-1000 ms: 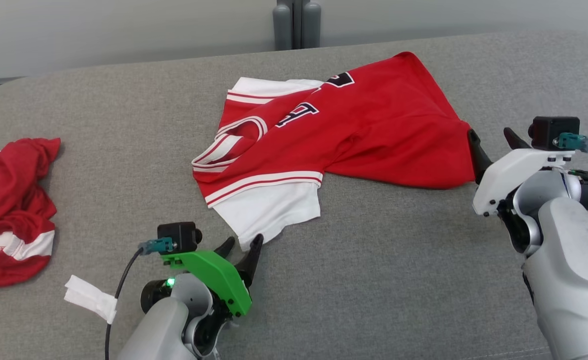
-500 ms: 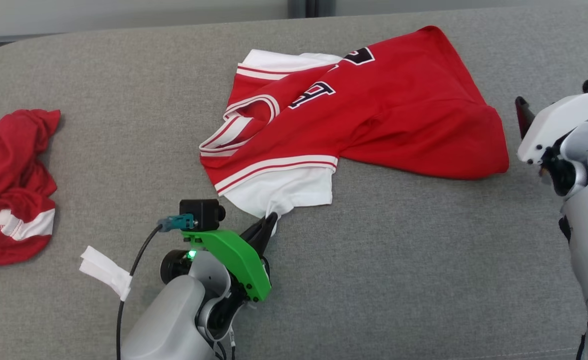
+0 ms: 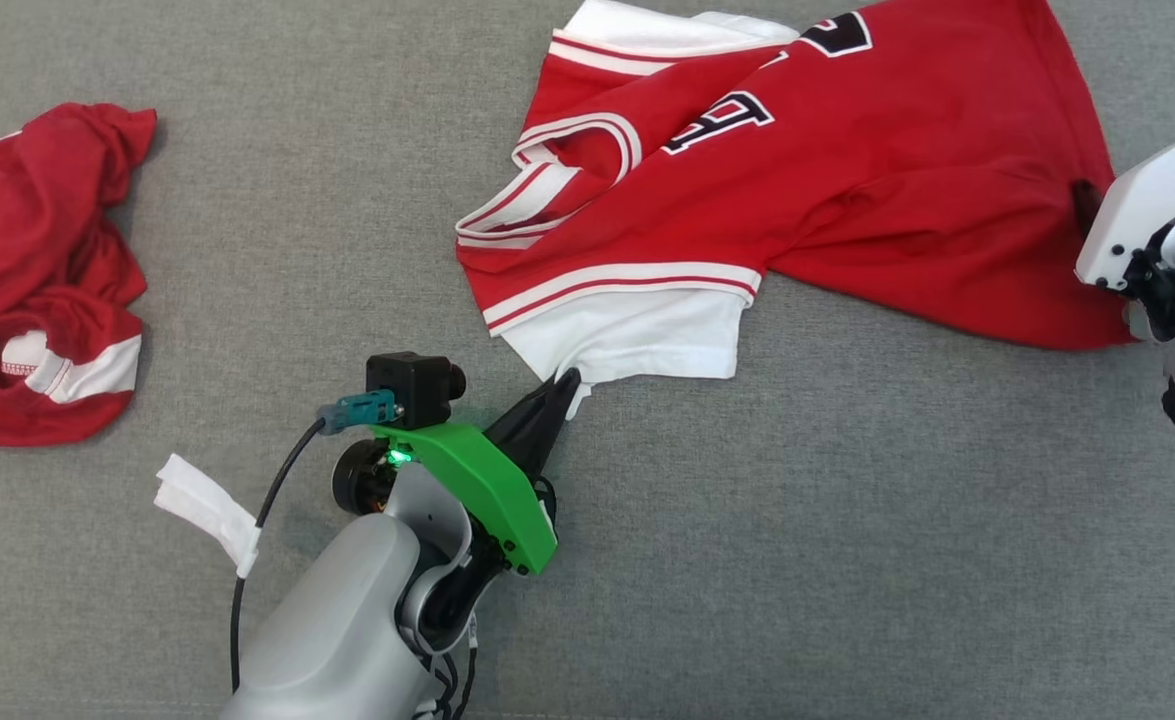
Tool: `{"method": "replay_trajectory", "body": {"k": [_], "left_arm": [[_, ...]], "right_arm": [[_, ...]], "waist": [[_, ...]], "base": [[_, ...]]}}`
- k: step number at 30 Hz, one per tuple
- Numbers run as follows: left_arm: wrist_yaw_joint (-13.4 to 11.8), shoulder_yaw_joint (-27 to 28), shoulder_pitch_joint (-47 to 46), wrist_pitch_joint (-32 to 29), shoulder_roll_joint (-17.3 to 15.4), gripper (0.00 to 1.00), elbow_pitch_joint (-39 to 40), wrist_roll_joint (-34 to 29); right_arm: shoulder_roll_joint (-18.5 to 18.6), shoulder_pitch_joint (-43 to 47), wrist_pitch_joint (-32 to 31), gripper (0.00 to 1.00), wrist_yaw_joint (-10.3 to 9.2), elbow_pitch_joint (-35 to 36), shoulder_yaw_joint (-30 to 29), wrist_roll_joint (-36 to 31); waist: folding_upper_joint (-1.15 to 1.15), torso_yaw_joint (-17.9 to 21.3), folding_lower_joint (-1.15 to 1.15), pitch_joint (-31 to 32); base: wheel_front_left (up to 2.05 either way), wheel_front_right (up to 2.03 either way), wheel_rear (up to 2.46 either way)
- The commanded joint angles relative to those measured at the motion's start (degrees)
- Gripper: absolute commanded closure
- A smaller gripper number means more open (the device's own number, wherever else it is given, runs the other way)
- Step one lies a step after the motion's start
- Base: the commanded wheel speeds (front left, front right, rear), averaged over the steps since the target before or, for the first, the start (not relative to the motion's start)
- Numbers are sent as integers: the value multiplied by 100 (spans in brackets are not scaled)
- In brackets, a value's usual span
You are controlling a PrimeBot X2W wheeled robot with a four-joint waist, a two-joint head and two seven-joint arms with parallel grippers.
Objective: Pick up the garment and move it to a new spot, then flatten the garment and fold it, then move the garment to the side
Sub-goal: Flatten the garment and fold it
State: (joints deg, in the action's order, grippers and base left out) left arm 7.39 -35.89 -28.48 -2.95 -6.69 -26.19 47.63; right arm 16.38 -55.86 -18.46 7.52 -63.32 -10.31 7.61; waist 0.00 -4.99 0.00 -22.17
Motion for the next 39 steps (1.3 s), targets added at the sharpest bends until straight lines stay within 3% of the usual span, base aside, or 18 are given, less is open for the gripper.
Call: {"method": "replay_trajectory", "body": {"k": [1, 2, 3, 14, 22, 27, 33, 36, 39], "left_arm": [[9, -15, -85, 29, -68, 100, -22, 37], [9, -17, -86, 45, -78, 100, -39, 43], [4, -14, -93, 50, -92, 100, -54, 45], [-12, 424, -216, 741, -90, 100, 142, 249], [4, 784, -491, 999, -358, 100, 1000, 505], [-47, 975, -622, 652, -640, 100, 1747, 763], [-267, 1225, -610, -17, -956, 100, 2859, 1292], [-462, 1326, -713, -365, -1092, 100, 3241, 1525], [-606, 1313, -910, -694, -1145, 100, 3251, 1646]], "right_arm": [[-113, 128, -179, 51, -4, -222, 64, -19], [-136, 139, -223, 70, -3, -261, 101, -24], [-153, 145, -262, 100, -3, -290, 160, -50], [-211, 34, 381, 100, -4, 361, 397, 532], [-268, 644, 575, 100, -4, 1982, 804, 1857], [-262, 1357, 358, 100, -3, 3657, 740, 2735], [-406, 2078, -198, 100, -3, 5698, 359, 3188], [-570, 2264, -593, 100, -3, 6319, 75, 3150], [-800, 2245, -1069, 100, -4, 6388, -139, 3038]], "waist": [[0, -110, 0, -120], [0, -101, 0, -116], [0, -85, 0, -106], [0, 146, 0, 435], [0, 257, 0, 1073], [0, 370, 0, 1383], [0, 553, 0, 1401], [0, 631, 0, 1156], [0, 698, 0, 757]], "base": [[0, 0, 0], [0, 0, 0], [0, 0, 0], [0, 0, 0], [0, 0, 0], [0, 0, 0], [0, 0, 0], [0, 0, 0], [0, 0, 0]]}}
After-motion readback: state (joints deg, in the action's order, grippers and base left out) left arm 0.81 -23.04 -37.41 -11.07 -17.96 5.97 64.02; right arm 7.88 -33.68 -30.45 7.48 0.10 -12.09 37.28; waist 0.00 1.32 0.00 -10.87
